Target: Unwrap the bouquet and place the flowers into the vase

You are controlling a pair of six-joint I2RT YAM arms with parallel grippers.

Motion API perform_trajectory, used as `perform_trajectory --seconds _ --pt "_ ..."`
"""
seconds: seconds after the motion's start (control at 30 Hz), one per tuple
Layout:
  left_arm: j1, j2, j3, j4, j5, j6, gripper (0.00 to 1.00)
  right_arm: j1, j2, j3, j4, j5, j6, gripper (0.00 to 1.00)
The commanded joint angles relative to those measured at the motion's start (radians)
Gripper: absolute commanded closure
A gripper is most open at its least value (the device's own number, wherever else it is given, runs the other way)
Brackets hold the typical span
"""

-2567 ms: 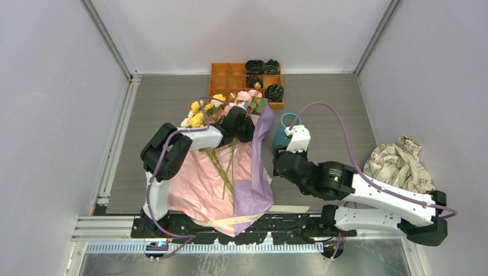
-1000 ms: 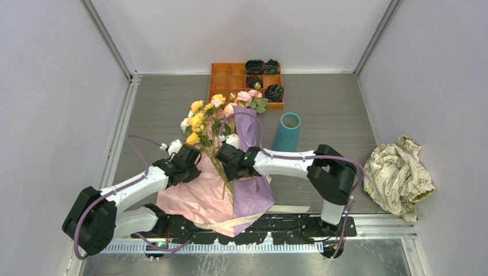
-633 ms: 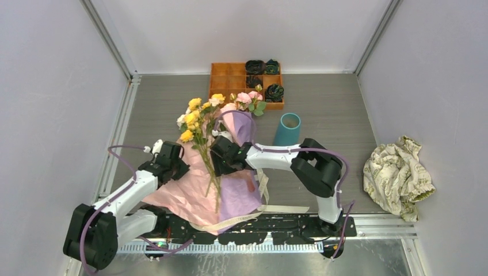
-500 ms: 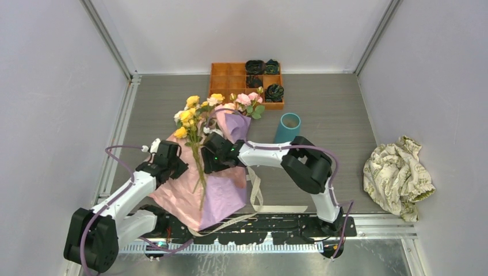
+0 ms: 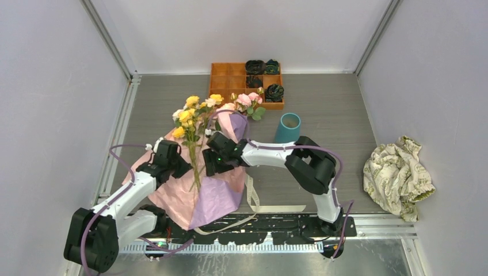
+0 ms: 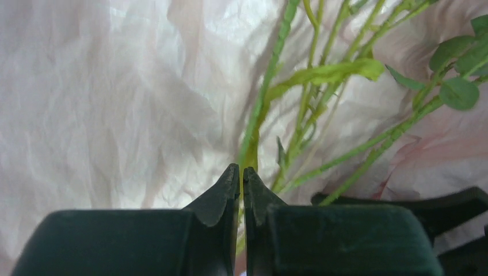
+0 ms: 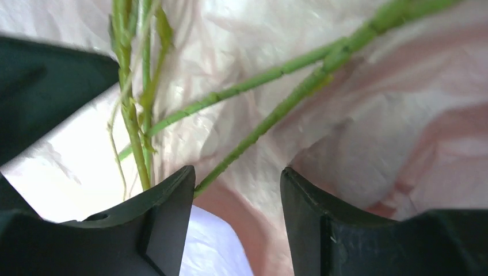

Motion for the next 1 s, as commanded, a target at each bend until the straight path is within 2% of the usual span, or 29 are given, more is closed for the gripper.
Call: perform_trajectory --seconds 0.0,0.37,0.63,0.83,0.97 --pt "0.004 0.008 -0.03 0.1 0.061 0.01 0.92 -0.006 -0.173 -0.122 -0.061 -0.018 -0.051 0.38" --pt "0.005 0.029 -0.035 0.122 0.087 0.017 0.93 -0.005 -0.284 -0.279 -0.04 -0.075 -0.059 0.4" --pt "0.005 0.011 -0.042 0.121 0.121 0.02 0.93 -0.004 -0.429 -0.36 -0.043 -0.218 -0.042 0.48" --pt "0.004 0.003 -0.043 0.124 0.133 0.019 0.94 0.0 -0.563 -0.436 -0.073 -0.272 -0.026 0.62" --pt "0.003 -0.012 -0.04 0.12 0.15 0.021 0.94 0.022 -0.632 -0.509 -0.094 -0.309 -0.001 0.63"
